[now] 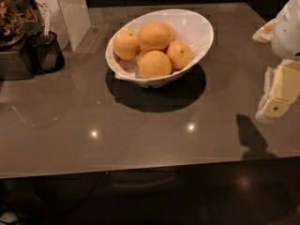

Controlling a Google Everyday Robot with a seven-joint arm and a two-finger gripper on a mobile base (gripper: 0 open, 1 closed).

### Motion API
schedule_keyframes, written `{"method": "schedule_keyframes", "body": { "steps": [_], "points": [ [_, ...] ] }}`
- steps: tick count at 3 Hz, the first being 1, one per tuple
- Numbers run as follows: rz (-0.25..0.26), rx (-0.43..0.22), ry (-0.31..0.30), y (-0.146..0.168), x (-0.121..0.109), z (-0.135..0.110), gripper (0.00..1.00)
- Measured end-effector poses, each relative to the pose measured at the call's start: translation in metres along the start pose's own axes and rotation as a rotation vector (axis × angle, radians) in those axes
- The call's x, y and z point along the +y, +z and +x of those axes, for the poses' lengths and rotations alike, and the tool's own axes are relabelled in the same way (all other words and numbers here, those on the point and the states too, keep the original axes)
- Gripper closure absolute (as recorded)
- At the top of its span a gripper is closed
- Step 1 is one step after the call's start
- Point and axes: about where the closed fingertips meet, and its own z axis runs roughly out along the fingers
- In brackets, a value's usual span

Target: Pick orange from white bowl

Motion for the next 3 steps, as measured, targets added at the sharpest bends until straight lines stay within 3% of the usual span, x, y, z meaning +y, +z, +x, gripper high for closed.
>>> {"method": "schedule_keyframes", "body": {
  "steps": [1, 2, 3],
  "points": [
    [0.000, 0.000, 0.000, 0.000, 0.000, 0.000, 0.00],
    [0.020, -0.058, -0.037, -0.005, -0.007, -0.023, 0.00],
    [0.040, -0.149, -0.099, -0.014, -0.024, -0.069, 0.00]
  ]
}}
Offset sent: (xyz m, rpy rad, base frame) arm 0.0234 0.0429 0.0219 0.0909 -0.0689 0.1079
